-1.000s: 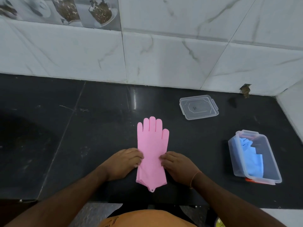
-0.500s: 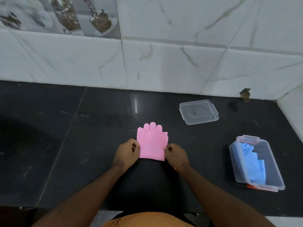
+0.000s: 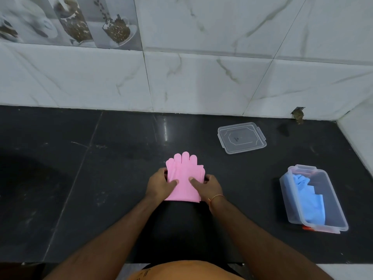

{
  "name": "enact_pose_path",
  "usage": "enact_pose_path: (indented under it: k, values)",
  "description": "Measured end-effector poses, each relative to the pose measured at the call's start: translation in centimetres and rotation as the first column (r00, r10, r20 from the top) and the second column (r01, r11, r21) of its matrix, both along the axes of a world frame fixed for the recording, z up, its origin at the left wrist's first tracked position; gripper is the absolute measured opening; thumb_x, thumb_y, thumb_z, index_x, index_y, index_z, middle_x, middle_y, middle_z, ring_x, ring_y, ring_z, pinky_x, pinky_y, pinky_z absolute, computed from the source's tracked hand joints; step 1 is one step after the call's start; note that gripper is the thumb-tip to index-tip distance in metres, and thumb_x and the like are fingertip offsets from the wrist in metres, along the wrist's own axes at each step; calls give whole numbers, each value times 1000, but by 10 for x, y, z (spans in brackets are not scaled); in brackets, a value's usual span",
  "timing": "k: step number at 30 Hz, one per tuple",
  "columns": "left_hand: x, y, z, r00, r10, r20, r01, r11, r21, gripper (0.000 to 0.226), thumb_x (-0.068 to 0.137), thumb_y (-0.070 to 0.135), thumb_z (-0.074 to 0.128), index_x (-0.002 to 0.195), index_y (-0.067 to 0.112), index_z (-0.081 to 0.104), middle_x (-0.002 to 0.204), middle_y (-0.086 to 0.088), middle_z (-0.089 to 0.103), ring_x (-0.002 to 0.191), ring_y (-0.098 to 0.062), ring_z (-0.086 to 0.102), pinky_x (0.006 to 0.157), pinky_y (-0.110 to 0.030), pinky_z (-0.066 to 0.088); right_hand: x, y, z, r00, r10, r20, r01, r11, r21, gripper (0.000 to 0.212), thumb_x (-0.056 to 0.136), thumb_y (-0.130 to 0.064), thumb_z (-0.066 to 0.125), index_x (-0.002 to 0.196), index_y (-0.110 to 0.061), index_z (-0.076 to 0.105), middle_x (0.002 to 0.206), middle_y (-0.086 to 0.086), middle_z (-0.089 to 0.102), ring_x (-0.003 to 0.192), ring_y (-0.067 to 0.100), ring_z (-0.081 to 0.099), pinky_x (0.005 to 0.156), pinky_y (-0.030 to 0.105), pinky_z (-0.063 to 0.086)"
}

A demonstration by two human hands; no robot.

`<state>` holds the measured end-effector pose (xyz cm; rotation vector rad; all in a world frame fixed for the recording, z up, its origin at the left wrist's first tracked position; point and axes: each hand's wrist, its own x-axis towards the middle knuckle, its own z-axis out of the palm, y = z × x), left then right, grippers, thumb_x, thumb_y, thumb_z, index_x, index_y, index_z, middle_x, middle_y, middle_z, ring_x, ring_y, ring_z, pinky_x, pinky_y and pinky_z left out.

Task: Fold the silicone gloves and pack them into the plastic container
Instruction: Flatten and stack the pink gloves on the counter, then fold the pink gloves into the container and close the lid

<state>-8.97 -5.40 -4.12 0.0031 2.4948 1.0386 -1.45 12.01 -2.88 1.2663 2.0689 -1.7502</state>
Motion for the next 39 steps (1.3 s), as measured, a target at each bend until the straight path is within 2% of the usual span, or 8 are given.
enact_pose_path:
  k: [2, 4, 8, 12, 18, 26, 33, 39]
  values:
    - [-3, 2, 0, 999, -16, 30, 15, 998, 54, 31, 96, 26, 79, 120, 8, 72, 113, -6, 78, 106, -28, 74, 89, -41, 59, -1, 4, 1, 1000, -23, 10, 25, 981, -191, 56, 82, -22, 90, 128, -7, 62, 121, 6, 71, 107, 27, 71, 88, 47, 63]
    - [-4, 3, 2, 996, 17, 84, -33, 979, 200, 21, 99, 25, 75, 116, 12, 75, 110, -4, 78, 106, -28, 74, 90, -45, 62, -1, 5, 2, 999, 7, 40, 6, 946, -323, 43, 84, -12, 87, 122, -7, 67, 120, 10, 75, 104, 27, 73, 78, 43, 63]
    - [-6, -2, 11, 970, 40, 239, -152, 868, 472, 28, 101, 21, 75, 129, 23, 72, 118, 0, 80, 112, -24, 77, 92, -45, 66, 1, 6, 1, 1000, 12, -18, -17, 950, -310, 35, 88, -16, 83, 120, -13, 69, 114, 4, 76, 103, 24, 72, 79, 42, 63]
    - [-5, -6, 18, 924, 8, 381, -255, 756, 603, 30, 101, 20, 76, 128, 31, 70, 115, 5, 84, 107, -19, 81, 79, -41, 69, 3, 11, 6, 987, -27, -161, -30, 938, -344, 36, 87, -21, 85, 120, -17, 69, 116, 5, 78, 104, 26, 75, 83, 45, 66]
    - [1, 10, 20, 888, -20, 460, -338, 649, 681, 31, 102, 18, 75, 132, 24, 69, 122, -5, 83, 114, -26, 80, 99, -53, 65, 7, 19, 20, 959, -19, -283, -55, 967, -250, 48, 85, -28, 87, 125, -19, 63, 120, 4, 74, 110, 26, 73, 93, 52, 63]
    - [9, 38, 28, 897, -21, 441, -340, 603, 722, 36, 85, 24, 84, 121, 22, 77, 120, -11, 82, 110, -29, 81, 88, -48, 68, 29, 43, 42, 941, -57, -333, -13, 978, -207, 22, 85, -25, 87, 104, -22, 76, 99, -2, 82, 98, 24, 77, 75, 36, 66]
    - [28, 95, 42, 903, -66, 424, -304, 598, 741, 39, 82, 26, 84, 121, 21, 77, 116, -8, 83, 103, -24, 82, 74, -38, 67, 59, 96, 69, 921, -73, -383, 10, 987, -163, 21, 87, -19, 86, 105, -24, 77, 101, -2, 81, 96, 22, 78, 74, 36, 66]
    - [58, 174, 58, 909, -122, 398, -251, 604, 756, 36, 87, 23, 84, 123, 23, 77, 117, -7, 84, 107, -26, 82, 76, -40, 69, 100, 169, 92, 926, -96, -364, 56, 991, -119, 24, 87, -26, 86, 106, -31, 72, 99, -8, 81, 93, 16, 78, 66, 26, 63]
